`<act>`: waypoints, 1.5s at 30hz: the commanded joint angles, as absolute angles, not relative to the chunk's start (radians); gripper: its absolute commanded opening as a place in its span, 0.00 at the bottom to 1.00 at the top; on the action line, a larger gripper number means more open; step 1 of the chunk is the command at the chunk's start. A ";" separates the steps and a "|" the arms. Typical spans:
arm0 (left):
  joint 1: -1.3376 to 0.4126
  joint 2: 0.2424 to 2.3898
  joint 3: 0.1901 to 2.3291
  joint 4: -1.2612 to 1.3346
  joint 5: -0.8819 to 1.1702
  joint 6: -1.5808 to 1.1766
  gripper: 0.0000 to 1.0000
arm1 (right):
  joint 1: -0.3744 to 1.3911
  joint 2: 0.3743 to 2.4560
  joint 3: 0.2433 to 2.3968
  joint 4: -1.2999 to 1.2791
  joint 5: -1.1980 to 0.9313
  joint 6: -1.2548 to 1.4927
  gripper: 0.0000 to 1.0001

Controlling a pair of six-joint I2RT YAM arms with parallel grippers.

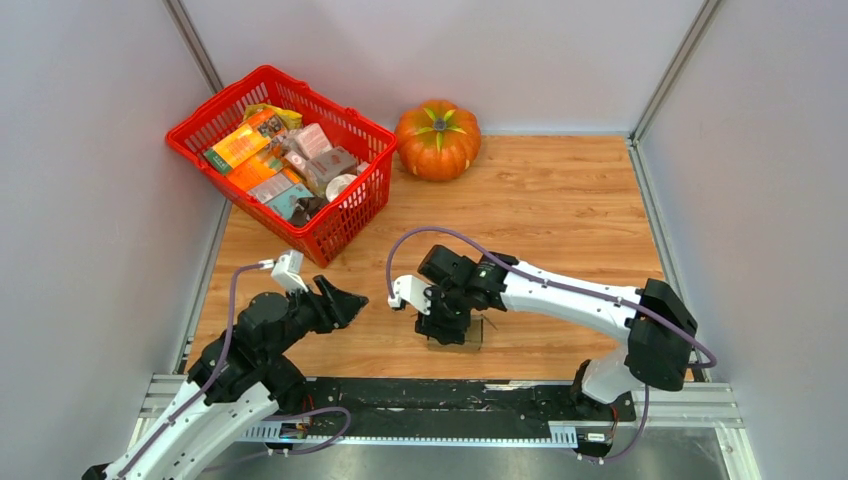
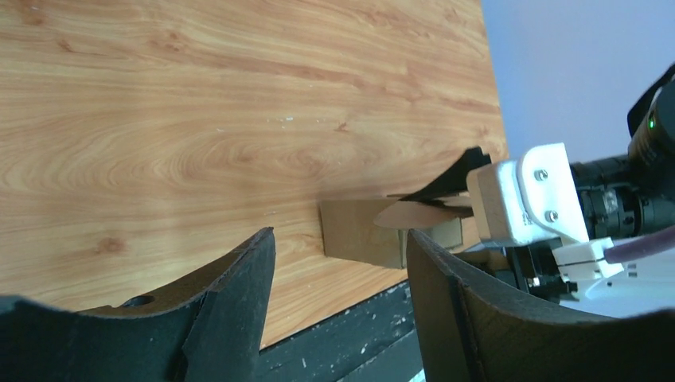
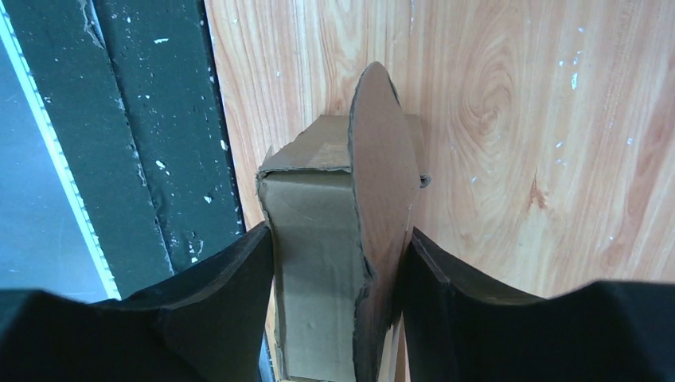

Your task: Fold the paper box

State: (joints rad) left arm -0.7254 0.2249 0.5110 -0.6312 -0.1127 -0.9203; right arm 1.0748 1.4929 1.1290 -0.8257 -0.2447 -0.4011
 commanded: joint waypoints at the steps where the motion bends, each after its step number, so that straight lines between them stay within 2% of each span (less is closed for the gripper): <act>1: -0.721 0.311 0.511 -0.543 0.023 -0.835 0.68 | 1.063 1.522 1.192 -0.841 -0.293 -0.408 0.60; 4: -0.721 0.383 0.492 -0.471 0.141 -0.812 0.65 | 1.060 1.523 1.181 -0.827 -0.288 -0.408 0.71; 7: -0.722 0.432 0.468 -0.397 0.195 -0.805 0.63 | 1.060 1.496 1.142 -0.776 -0.278 -0.393 0.88; 9: -0.721 0.446 0.454 -0.354 0.210 -0.798 0.61 | 1.062 1.462 1.126 -0.755 -0.270 -0.385 0.94; 12: -0.722 0.469 0.446 -0.313 0.236 -0.770 0.61 | 1.061 1.433 1.112 -0.738 -0.233 -0.371 0.98; 21: -0.775 0.620 0.498 -0.229 0.299 -0.651 0.57 | 1.062 1.344 1.036 -0.697 -0.187 -0.319 1.00; 28: -0.963 0.810 0.615 -0.287 0.152 -0.509 0.57 | 1.062 1.194 0.898 -0.558 -0.097 -0.232 1.00; 35: -1.008 0.922 0.719 -0.348 0.046 -0.414 0.57 | 1.060 1.115 0.833 -0.542 -0.075 -0.199 1.00; 39: -1.009 0.960 0.741 -0.362 0.092 -0.388 0.57 | 1.060 1.109 0.830 -0.529 -0.067 -0.189 1.00; 45: -1.009 0.970 0.739 -0.333 0.205 -0.357 0.64 | 1.060 1.094 0.831 -0.514 -0.069 -0.189 1.00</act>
